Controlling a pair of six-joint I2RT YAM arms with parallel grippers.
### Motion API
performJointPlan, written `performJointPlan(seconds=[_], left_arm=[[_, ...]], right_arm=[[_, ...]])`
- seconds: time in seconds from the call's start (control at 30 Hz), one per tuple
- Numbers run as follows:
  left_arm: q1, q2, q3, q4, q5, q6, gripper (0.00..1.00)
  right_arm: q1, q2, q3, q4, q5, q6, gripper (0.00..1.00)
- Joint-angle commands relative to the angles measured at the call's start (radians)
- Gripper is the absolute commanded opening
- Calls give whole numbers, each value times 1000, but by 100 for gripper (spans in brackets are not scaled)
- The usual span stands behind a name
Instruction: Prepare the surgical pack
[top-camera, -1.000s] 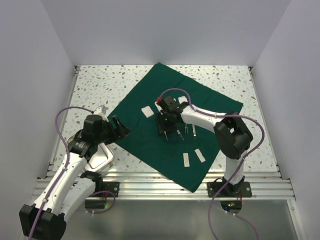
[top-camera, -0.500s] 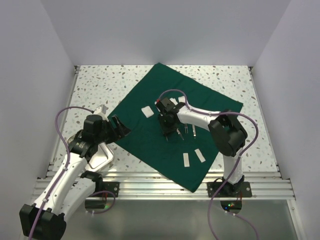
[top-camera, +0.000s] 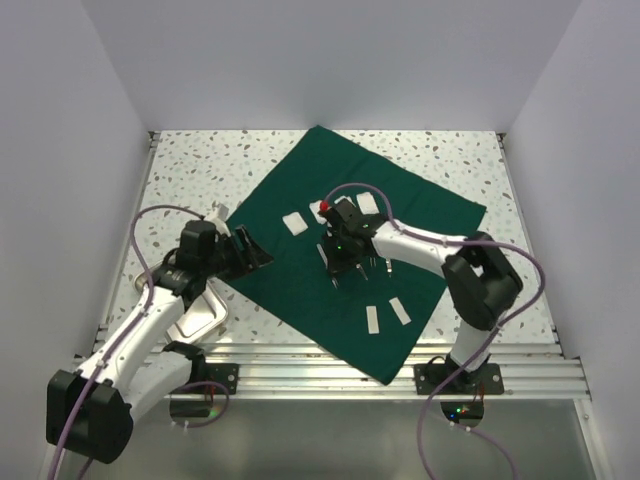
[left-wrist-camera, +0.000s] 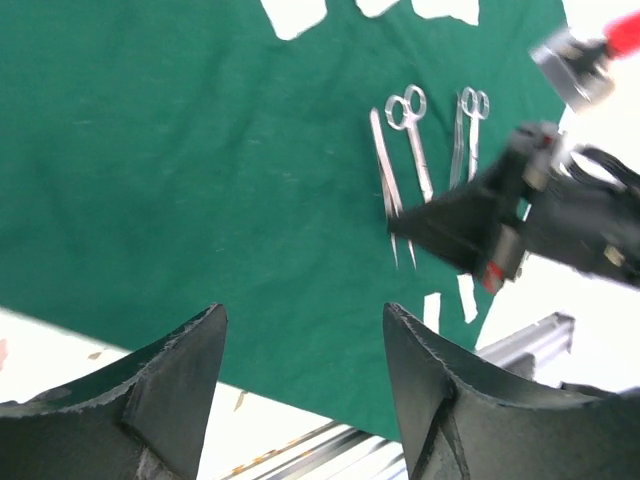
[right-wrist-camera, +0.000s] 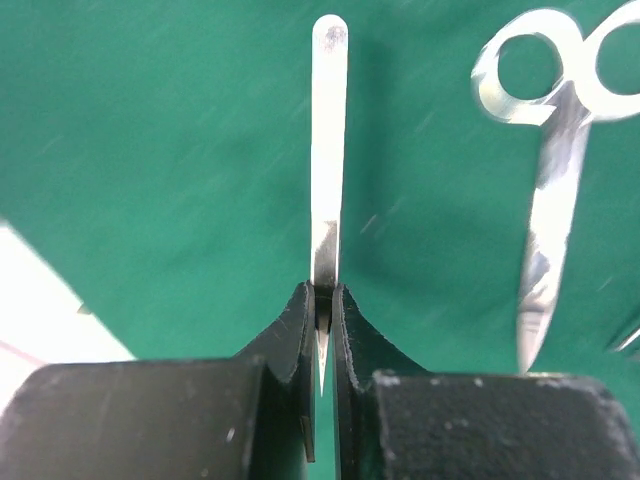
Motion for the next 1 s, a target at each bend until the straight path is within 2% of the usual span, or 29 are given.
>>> performJointPlan(seconds=[0.0,0.03,0.17,0.33,0.47,0.7,0.83,0.93,0.97], left_arm=[[-41,48,-12,196,81,-72,66],[-54,65,-17,224,77,-83,65],[-123,119,-14,322,35,-143,65],[-211,191,23,348,-41,-179,65],[-243,200,8,408,-65,-232,65],[-283,200,4,404,-123,-264,63],[-289,214,1,422,-123,-282,49],[-291,225,21,387,-143,-272,29],[-289,229,27,379,-144,-269,18]], right_arm=[[5,-170,-88,188,-185,50,0],[8,-192,-112,225,-252,90,0],[15,-267,-168,325,-335,145,0],[41,-310,-178,363,-347,176,0],[55,-301,-172,363,-364,176,0],[63,-327,-191,384,-375,179,0],[69,-341,-208,412,-360,194,0],[80,-341,-220,434,-358,211,0],[83,-342,-221,437,-360,214,0]])
